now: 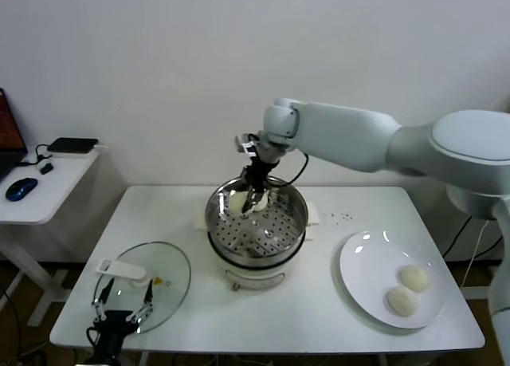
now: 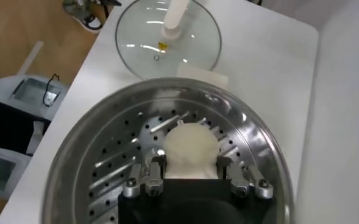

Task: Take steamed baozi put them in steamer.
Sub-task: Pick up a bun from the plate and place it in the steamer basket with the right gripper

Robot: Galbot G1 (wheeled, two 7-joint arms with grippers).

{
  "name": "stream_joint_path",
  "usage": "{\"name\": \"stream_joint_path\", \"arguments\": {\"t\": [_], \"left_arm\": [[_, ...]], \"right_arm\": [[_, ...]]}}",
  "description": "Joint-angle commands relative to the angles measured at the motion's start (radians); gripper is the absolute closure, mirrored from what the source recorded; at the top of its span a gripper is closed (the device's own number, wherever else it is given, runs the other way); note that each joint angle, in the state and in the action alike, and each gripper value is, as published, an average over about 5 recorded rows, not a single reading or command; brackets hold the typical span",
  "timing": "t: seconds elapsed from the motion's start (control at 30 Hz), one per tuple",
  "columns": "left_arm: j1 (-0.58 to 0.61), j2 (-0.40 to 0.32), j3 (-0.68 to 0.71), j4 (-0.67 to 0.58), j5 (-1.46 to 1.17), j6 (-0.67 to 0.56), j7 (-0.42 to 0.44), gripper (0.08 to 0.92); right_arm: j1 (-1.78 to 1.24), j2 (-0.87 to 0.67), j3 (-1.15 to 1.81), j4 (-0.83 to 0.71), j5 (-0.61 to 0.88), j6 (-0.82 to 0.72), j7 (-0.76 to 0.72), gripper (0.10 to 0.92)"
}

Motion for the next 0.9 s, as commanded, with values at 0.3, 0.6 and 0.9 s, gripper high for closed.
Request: {"name": "stream_joint_path", "arguments": {"t": [0.3,0.6,0.9], "left_arm": [[0.007,-0.004,0.000,0.001,0.000,-0.005,-0.002,0.177],[0.005,-0.006,0.001,0.004,0.000,-0.005,-0.002,0.177],[0.001,-0.005,0.002,0.004,0.000,-0.001,-0.001,0.177]], "right_arm": [[-0.119,0.074,0.029,-0.071,-0.062,0.000,0.008,0.465],[-0.135,0.074,0.036,-0.074,-0.083,0.003,0.014,0.461],[-0.118,0.056,0.044,-0.061,-0.094,0.010,0.007,0.269]]}}
